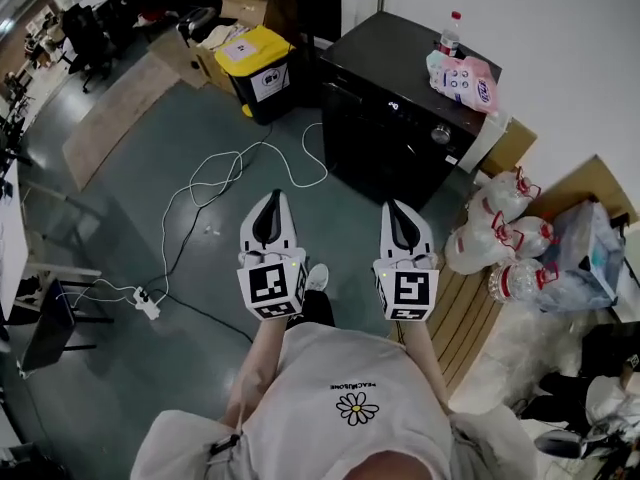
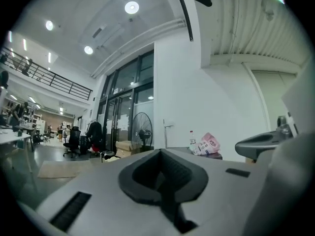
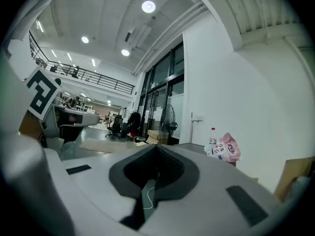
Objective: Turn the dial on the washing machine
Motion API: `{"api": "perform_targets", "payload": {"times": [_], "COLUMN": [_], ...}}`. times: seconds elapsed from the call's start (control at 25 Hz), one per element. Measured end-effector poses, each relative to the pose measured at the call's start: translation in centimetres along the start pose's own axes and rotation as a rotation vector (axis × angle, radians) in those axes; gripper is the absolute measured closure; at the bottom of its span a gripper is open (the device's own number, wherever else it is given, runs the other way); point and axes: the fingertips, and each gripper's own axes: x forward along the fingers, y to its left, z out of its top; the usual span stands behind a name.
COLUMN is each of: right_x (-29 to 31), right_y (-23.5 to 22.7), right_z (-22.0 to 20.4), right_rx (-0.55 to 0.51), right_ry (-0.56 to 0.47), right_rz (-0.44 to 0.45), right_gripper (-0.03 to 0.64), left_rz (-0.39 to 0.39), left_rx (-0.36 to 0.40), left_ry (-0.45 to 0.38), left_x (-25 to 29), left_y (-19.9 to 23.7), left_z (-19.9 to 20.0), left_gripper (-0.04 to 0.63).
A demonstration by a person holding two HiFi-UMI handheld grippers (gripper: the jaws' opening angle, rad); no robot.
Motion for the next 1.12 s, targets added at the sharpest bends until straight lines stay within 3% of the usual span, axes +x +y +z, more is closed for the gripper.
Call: {"api": "perform_targets", "payload": {"times": [0.32,0.52,0.72,0.92,1.12], "right_x": [12.5,16.6,18.8,19.8,17.2], "right_y": [-0.9,-1.2,-0.9,-0.9,-5.1], "right_z": [0.1,-1.4,-2.8,-0.9,0.0], "right_rx": [0.006,0.030,0.054,0.062,0.037], "right_ry": [0.055,0.114,0.127,0.077,0.064], "right_rz": [-0.096,-0.156,-0.154,-0.142,-0.264], "right_gripper": [0.614,0.614,0.614,0.614,0.614], "left_rz": [-0.160,-0.231,-0.251,-0.272,-0.324], "left_rx": [0.005,0.007,-0.007,-0.003,-0.021], "left_ry": [0.012,0.044,0.070,0.040,0.031], "left_x": [14.1,19.8,21.0,20.7,21.2], "left_y": [3.5,4.1,4.1,3.4,0.5], "left_z": [0.0,-1.5,-3.3,-2.0,-1.4], "left_gripper": [0.595,0.595,0.595,0.595,0.595]}}
